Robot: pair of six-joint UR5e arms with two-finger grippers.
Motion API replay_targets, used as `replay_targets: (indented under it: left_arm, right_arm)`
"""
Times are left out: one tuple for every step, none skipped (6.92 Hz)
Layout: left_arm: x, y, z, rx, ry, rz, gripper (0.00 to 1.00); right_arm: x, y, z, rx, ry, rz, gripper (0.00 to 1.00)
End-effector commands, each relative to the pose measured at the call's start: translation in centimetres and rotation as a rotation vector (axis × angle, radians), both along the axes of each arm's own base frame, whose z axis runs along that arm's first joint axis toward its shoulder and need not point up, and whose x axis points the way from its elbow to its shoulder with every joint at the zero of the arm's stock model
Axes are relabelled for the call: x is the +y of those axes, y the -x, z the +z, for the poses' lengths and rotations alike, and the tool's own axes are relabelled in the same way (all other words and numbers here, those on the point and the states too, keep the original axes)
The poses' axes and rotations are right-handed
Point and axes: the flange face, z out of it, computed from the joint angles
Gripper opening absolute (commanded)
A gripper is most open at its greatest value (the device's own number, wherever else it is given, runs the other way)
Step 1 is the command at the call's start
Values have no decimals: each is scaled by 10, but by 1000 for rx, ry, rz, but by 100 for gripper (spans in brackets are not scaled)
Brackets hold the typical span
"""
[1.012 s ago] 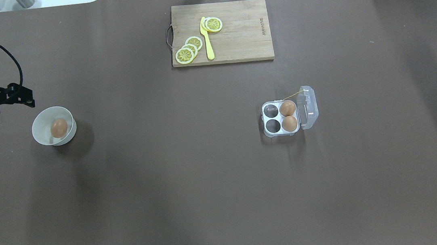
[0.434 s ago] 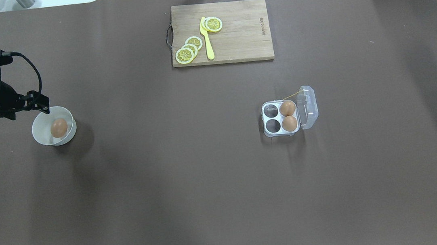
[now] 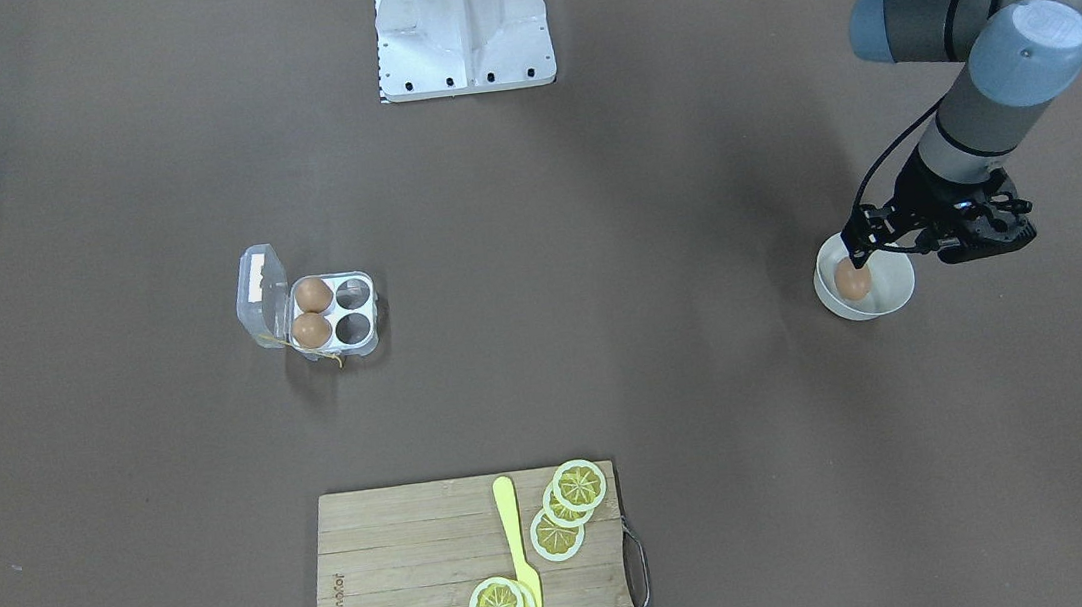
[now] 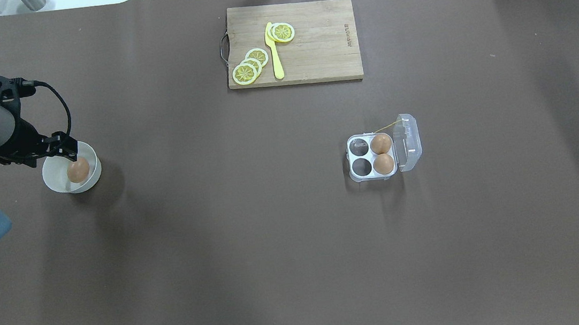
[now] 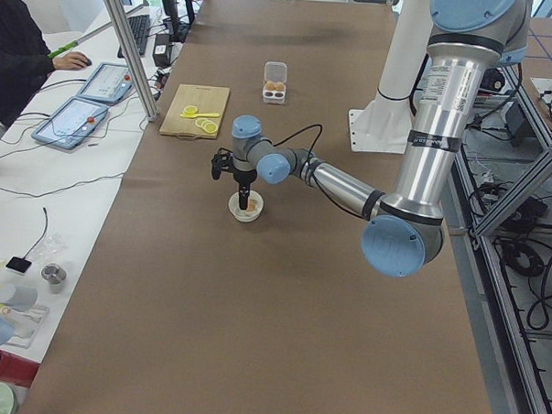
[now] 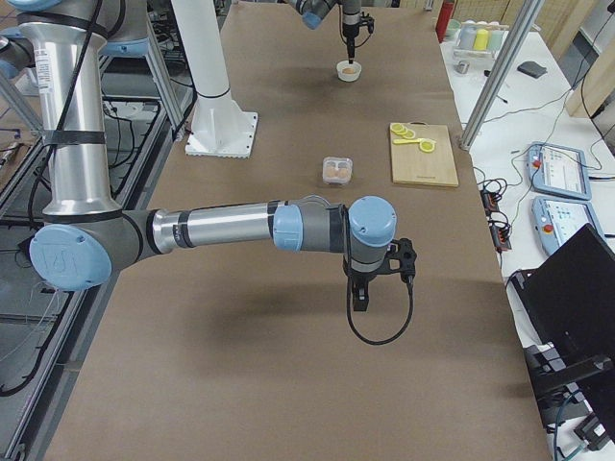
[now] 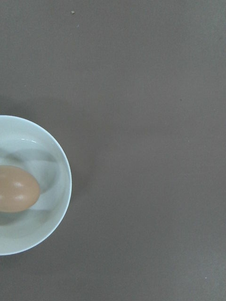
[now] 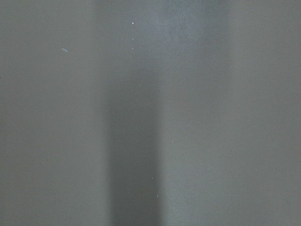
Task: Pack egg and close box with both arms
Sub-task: 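Move the left gripper over the white bowl and lower onto the egg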
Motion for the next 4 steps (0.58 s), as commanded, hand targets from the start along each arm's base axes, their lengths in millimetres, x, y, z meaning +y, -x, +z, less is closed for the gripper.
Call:
replay_targets:
  left_arm:
    - [3, -15, 4, -5, 4, 25, 84]
    - [-2, -19, 7, -10, 5, 31, 81]
    - [-8, -24, 9, -3, -8, 34, 81]
    - [-14, -30, 26, 7, -27, 40, 81]
  right_arm:
    - [0, 1, 0, -1, 2, -2, 100]
    - [0, 1, 0, -1, 2, -2, 100]
    - [0, 2, 1, 0, 2, -3, 100]
    - [0, 2, 0, 0, 0, -3, 100]
